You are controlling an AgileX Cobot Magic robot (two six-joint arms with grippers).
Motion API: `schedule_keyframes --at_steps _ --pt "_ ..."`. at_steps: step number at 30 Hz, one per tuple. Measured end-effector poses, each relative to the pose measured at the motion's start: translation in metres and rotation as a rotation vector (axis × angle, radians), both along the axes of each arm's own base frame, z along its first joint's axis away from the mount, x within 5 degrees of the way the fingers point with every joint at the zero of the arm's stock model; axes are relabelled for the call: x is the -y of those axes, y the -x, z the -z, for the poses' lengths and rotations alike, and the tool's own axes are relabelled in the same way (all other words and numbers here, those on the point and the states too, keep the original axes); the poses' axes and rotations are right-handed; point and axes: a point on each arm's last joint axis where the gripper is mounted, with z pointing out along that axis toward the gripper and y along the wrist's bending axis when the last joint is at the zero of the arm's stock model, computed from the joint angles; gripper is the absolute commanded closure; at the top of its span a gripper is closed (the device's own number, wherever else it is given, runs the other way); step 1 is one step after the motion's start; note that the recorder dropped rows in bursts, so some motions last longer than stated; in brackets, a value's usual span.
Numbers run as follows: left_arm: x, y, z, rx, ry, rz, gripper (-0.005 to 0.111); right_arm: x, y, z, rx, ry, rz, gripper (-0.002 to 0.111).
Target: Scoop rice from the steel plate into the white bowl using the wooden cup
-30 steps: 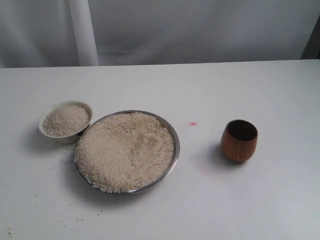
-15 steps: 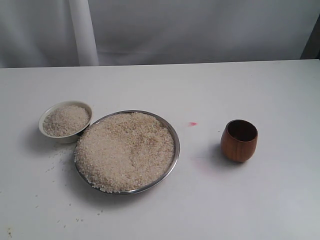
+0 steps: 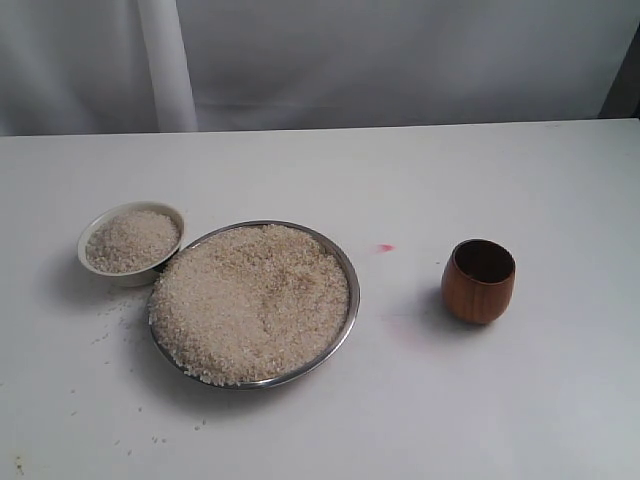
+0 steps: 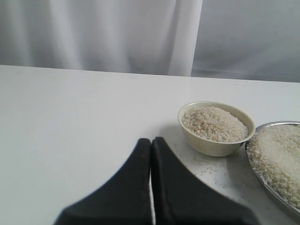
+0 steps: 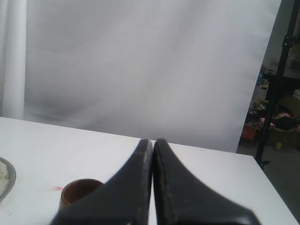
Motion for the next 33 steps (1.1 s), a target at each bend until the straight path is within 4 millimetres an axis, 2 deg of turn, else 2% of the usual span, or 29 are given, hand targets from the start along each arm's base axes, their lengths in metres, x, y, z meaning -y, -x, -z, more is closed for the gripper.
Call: schedule_keyframes --at_steps 33 --pt "0.0 0.0 0.0 0.0 0.0 0.0 0.107 0.0 0.0 0.0003 -0.005 -0.016 -0.001 0.108"
